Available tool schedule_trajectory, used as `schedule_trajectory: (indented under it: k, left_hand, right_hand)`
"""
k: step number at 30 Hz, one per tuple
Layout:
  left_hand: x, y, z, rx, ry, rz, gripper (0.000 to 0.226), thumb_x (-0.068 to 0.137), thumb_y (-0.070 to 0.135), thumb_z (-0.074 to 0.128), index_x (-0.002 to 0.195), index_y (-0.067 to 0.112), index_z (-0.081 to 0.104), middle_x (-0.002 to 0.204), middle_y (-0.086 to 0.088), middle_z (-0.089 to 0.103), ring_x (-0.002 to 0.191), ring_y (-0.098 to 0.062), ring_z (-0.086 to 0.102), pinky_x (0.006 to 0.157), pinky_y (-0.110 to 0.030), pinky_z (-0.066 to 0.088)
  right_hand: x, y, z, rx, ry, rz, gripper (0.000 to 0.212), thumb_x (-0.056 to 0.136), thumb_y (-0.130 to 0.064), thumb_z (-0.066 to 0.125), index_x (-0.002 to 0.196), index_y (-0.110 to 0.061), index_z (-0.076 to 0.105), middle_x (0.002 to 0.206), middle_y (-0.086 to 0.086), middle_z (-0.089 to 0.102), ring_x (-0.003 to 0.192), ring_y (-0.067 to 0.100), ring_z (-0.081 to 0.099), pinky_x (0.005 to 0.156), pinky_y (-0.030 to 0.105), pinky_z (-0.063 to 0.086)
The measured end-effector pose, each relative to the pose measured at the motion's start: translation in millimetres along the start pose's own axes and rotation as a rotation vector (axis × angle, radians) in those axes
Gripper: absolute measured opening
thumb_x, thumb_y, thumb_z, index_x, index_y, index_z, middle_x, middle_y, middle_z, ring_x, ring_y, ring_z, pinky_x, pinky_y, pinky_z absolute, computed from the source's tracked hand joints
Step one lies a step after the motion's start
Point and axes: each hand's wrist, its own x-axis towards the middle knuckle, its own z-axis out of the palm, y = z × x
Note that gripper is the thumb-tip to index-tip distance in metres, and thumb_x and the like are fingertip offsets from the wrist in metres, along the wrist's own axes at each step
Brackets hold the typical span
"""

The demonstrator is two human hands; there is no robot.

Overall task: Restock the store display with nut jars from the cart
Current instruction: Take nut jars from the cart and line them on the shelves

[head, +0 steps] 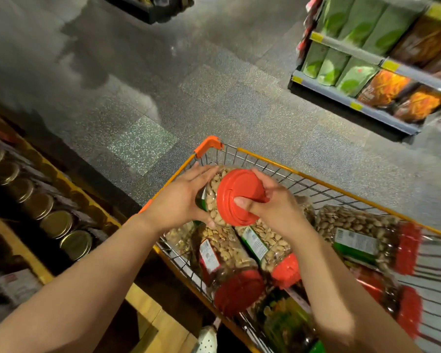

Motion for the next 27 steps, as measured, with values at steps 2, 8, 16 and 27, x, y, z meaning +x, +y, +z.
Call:
schedule_trajectory:
  k: [2, 8, 16, 27]
  left_hand:
    - [-11.8, 14.8, -10.5, -0.026, 0.012, 0.002, 0.133, 0.048, 0.041, 0.099, 0.159, 0.018, 0.029, 0.164, -0.001, 0.031, 0.155, -0.024, 0.019, 0.127, -0.038, 0.016]
    - [-66.9, 72.7, -41.6, -0.069, 0.127, 0.035, 0.134, 0.042, 0.043, 0.100, 0.157, 0.015, 0.037, 0.156, 0.006, 0.039, 0.146, -0.008, 0.033, 0.119, -0.012, 0.019]
    - [-154.4, 150.7, -61.3, -0.234, 0.221, 0.054, 0.135, 0.029, 0.060, 0.097, 0.151, 0.025, 0.049, 0.152, 0.009, 0.049, 0.142, -0.003, 0.041, 0.123, -0.031, 0.029]
    - [-279.9, 252.7, -61.8, -0.360, 0.411, 0.032, 0.074, 0.033, 0.052, 0.099, 0.090, 0.077, 0.060, 0.124, 0.021, 0.059, 0.111, 0.012, 0.055, 0.085, -0.009, 0.040]
  right_hand:
    - [-21.4, -14.0, -5.5, 0.052, 0.017, -0.034, 0.100, 0.046, -0.075, 0.086, 0.137, -0.061, 0.047, 0.137, -0.012, 0.061, 0.122, 0.008, 0.060, 0.108, 0.042, 0.050]
    - [-94.4, -60.8, -8.5, 0.196, 0.025, -0.163, 0.080, 0.056, -0.059, 0.086, 0.127, -0.057, 0.048, 0.135, -0.011, 0.057, 0.122, 0.012, 0.061, 0.111, 0.045, 0.048]
    - [-210.5, -98.4, -17.2, 0.120, 0.097, -0.356, 0.094, 0.064, -0.060, 0.078, 0.149, -0.036, 0.046, 0.142, -0.010, 0.055, 0.124, 0.006, 0.059, 0.111, 0.033, 0.047]
    - [-333.8, -115.8, -26.2, 0.247, 0.008, -0.540, 0.087, 0.065, -0.064, 0.086, 0.143, -0.045, 0.053, 0.136, -0.025, 0.053, 0.125, 0.005, 0.057, 0.100, 0.029, 0.053]
